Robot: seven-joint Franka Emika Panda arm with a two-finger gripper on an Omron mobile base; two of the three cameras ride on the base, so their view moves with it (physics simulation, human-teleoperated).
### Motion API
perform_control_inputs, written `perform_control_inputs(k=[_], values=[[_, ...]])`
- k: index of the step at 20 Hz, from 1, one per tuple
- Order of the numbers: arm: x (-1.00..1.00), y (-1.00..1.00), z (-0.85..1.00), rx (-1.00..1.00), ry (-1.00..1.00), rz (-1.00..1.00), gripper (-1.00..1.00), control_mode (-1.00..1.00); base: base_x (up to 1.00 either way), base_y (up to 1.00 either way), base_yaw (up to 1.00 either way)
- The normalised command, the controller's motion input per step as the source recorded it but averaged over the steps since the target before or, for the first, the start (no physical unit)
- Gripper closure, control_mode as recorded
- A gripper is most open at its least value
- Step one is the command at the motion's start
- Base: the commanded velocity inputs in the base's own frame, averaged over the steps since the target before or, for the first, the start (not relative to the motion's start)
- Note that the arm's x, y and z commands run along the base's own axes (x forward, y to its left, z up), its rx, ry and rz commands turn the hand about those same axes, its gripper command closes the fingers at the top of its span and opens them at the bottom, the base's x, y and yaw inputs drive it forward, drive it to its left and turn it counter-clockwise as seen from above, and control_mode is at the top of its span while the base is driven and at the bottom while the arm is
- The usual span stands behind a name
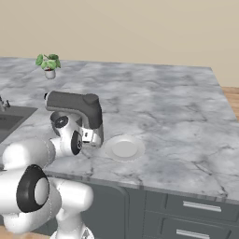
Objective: Add butter and sugar cubes to the stand mixer bowl and then turn on the stand mixer to begin making frosting.
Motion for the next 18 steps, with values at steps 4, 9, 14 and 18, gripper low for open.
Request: perform_control_inputs(k=[4, 9, 14, 18], values=[[0.41, 0.00, -0.01, 0.00, 0.00, 0.00, -1.00, -1.00, 0.00, 0.00, 0.00], [0.36, 0.00, -0.06, 0.00, 0.00, -0.01, -1.00, -1.00, 0.00, 0.00, 0.00], [0.11, 0.00, -0.30, 0.00, 0.00, 0.00, -1.00, -1.00, 0.00, 0.00, 0.00], [0.20, 0.00, -0.25, 0.00, 0.00, 0.00, -1.00, -1.00, 0.00, 0.00, 0.00]])
